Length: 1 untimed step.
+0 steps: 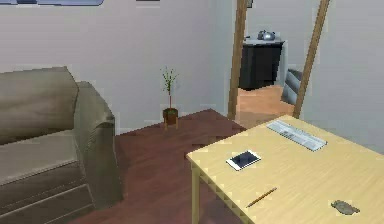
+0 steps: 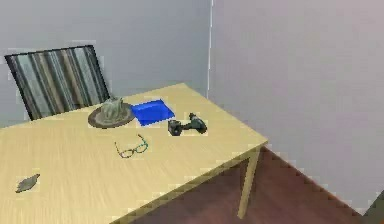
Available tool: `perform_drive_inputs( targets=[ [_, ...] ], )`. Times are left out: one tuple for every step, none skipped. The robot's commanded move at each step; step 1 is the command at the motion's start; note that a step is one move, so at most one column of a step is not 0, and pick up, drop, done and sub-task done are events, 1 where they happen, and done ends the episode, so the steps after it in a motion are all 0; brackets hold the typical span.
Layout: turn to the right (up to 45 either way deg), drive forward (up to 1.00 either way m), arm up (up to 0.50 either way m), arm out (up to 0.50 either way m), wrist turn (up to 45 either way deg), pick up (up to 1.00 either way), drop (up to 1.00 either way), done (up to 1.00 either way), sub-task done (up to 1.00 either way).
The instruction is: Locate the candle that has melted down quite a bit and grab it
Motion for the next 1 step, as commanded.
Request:
perform_drive_inputs(
  targets=[
    [-18.0,0.00,0.00,0.00,0.0,0.00,0.00,0.00,0.00]
  ],
)
